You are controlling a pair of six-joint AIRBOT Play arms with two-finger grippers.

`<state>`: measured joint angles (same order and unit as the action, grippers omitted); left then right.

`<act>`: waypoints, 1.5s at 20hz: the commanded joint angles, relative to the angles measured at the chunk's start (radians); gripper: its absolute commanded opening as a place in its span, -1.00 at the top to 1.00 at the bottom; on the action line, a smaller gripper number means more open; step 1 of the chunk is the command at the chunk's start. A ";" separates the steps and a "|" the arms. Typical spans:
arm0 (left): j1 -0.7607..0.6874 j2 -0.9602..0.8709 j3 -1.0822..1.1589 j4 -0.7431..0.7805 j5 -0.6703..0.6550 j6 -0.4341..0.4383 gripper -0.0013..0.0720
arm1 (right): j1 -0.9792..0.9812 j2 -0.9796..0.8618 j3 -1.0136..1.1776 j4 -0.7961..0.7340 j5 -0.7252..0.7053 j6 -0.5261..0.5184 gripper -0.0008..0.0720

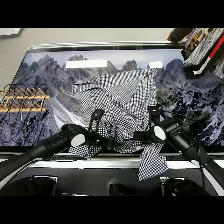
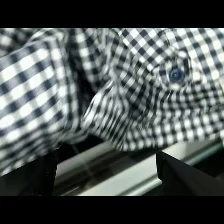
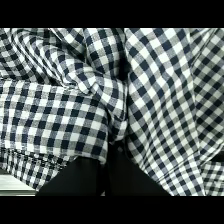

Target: Fold the clothes and pants, and hang the long-sleeved shirts on hangers.

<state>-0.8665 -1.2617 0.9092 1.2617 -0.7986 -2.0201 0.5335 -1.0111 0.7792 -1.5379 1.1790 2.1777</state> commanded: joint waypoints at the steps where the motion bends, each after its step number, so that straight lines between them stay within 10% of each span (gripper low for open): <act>1: -0.014 -0.047 0.001 -0.047 0.118 -0.053 -0.94 | 0.001 0.003 0.009 -0.008 0.019 0.037 0.88; 4: -0.015 -0.087 0.001 -0.096 0.142 -0.053 -0.25 | 0.001 0.003 0.009 -0.008 0.015 0.037 0.88; 7: -0.015 -0.129 0.001 -0.097 0.143 -0.056 -0.19 | 0.001 0.003 0.009 -0.008 0.005 0.037 0.88; 10: -0.012 -0.144 0.002 -0.096 0.148 -0.060 0.91 | 0.001 0.003 0.009 -0.007 0.001 0.045 0.88; 16: 0.038 -0.077 0.157 -0.013 -0.077 -0.060 0.92 | -0.079 0.012 0.150 -0.077 0.118 0.042 0.88; 24: 0.049 -0.011 0.605 0.068 -0.581 -0.052 0.92 | -0.236 -0.048 0.780 -0.098 0.121 -0.100 0.88; 30: -0.031 -0.012 0.846 0.045 -0.711 -0.146 0.92 | -0.236 -0.212 1.248 0.015 0.163 -0.145 0.88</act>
<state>-0.8558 -1.2743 1.6646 1.3277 -1.3891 -2.1006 0.3019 -1.1530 1.8252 -1.5677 1.3354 2.0624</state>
